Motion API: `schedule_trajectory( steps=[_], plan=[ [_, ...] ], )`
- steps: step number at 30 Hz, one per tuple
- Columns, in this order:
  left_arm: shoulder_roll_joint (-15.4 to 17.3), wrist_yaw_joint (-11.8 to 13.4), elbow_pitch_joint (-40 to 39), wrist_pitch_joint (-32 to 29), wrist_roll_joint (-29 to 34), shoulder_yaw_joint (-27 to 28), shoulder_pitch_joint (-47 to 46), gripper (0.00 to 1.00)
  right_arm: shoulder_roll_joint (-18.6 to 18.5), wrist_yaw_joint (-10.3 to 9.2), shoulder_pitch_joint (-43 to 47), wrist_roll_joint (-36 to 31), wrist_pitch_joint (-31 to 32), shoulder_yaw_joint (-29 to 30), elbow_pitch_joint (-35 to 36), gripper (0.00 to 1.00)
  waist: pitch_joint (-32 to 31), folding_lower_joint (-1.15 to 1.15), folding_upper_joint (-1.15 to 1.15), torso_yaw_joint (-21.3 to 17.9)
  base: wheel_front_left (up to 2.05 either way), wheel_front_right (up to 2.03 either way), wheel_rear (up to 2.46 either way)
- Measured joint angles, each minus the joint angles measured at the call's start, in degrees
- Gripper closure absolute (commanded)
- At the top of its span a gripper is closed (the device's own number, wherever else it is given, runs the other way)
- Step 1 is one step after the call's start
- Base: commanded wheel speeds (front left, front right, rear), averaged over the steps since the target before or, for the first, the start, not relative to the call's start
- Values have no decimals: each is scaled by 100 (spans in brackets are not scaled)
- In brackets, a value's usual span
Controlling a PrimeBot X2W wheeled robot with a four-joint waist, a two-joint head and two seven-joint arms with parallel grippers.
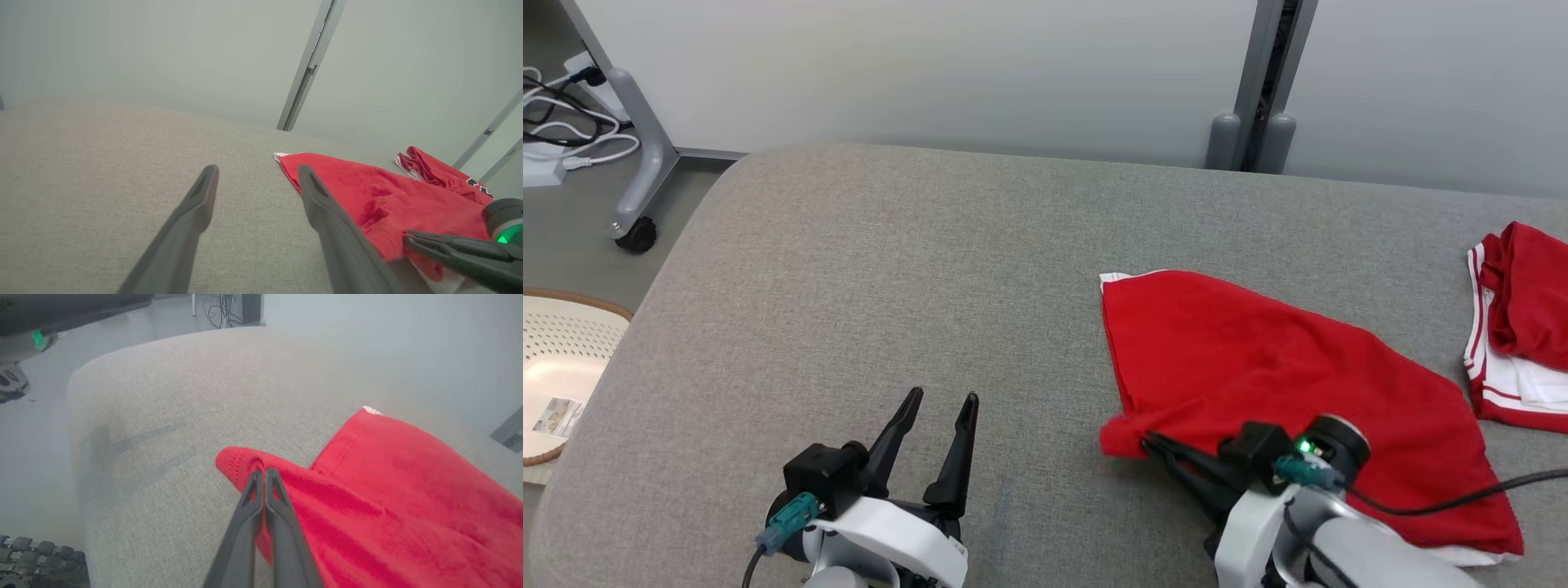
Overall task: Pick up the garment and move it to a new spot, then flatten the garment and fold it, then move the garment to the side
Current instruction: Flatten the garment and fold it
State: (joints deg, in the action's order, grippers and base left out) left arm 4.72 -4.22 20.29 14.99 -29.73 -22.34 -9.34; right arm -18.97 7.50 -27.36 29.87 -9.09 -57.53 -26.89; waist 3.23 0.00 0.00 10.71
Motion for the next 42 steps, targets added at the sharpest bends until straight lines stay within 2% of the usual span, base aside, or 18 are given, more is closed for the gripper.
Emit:
schedule_trajectory(
  steps=[5, 10, 15, 20, 21, 22, 23, 24, 29, 34, 42],
  plan=[
    [1, 0, 2, 0, 31, -5, 44, 0, -242, -1, -266, 737, -163, -146, 761, 100, -3, 0, 0, 27, 0, 0, 0],
    [-1, 0, -16, 0, 31, -15, 43, 0, -369, -1, -268, 2309, -248, 190, 1087, 100, 52, 0, 0, 43, 0, 0, 0],
    [-13, -3, -33, 0, 32, -12, 4, 0, -678, -1, -425, 3103, -288, 658, 394, 100, 162, 0, 0, 72, 0, 0, 0],
    [-22, -25, -40, 0, 32, 7, -63, 0, -682, -1, -594, 3307, -379, 786, -621, 98, 293, 0, 0, 135, 0, 0, 0],
    [-26, -25, -36, 0, 32, 9, -66, 0, -650, -1, -644, 3266, -405, 745, -770, 76, 312, 0, 0, 149, 0, 0, 0],
    [-32, -26, -30, 0, 32, 14, -71, 0, -598, -1, -684, 3263, -430, 712, -864, 65, 329, 0, 0, 161, 0, 0, 0],
    [-37, -27, -23, 0, 32, 19, -85, 0, -522, -1, -733, 3247, -449, 656, -956, 48, 343, 0, 0, 171, 0, 0, 0],
    [-41, -32, -11, 0, 32, 22, -103, 0, -456, -1, -781, 3145, -465, 577, -1083, 0, 349, 0, 0, 178, 0, 0, 0],
    [-52, -52, 25, 0, 47, 64, -137, 0, -241, -1, -903, 2877, -565, 552, -1414, 0, 295, 0, 0, 161, 0, 0, 0],
    [-44, -51, 20, 0, 89, 122, -133, 0, -310, -1, -811, 2340, -591, 1423, -801, 0, 241, 0, 0, 65, 0, 0, 0],
    [-11, -48, -31, 1, 109, 158, -50, 0, -508, -1, 230, 1455, -605, 2533, 141, 0, 172, 0, 0, -259, 0, 0, 0]
  ],
)
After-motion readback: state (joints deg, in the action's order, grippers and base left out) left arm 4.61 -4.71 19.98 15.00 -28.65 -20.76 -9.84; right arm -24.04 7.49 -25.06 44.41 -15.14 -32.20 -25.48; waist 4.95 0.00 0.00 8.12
